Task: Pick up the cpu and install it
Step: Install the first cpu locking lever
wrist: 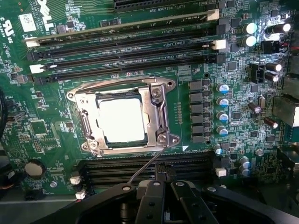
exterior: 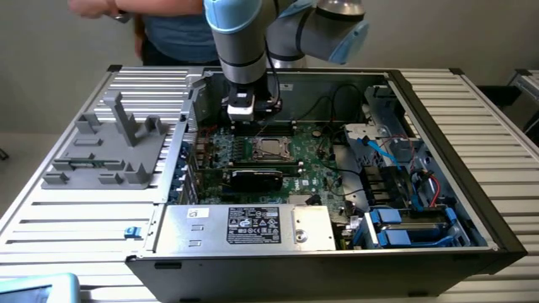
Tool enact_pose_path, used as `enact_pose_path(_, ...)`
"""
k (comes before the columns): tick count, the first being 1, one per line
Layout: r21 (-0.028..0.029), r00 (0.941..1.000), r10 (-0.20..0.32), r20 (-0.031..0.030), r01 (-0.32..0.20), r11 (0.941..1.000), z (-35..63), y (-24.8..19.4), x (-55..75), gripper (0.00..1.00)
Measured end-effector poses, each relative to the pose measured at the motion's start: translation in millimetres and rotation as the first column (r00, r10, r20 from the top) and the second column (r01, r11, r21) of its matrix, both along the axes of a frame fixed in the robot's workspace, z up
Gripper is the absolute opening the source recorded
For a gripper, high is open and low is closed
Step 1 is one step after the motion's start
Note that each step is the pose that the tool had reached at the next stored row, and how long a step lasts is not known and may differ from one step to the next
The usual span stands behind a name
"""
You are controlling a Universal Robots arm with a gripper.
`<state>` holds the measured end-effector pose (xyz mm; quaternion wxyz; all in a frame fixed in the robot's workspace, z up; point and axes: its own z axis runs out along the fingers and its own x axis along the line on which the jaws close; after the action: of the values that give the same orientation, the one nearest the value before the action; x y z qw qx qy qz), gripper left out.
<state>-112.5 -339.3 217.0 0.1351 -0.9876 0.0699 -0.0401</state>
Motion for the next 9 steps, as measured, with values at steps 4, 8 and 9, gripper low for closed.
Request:
enact_pose_path(4,0.0057,1.0000,-0.004,0.0002,0.004,1.0000,-1.7,-0.7,-0.7,0.11)
enact_pose_path(8,0.0152,1.0000,-0.005,0.0044,0.004,0.9999,-2.2,-1.0,-1.4,0.11)
enact_pose_path(9,0.0178,1.0000,-0.005,0.0054,0.004,0.9998,-2.4,-1.2,-1.7,0.11)
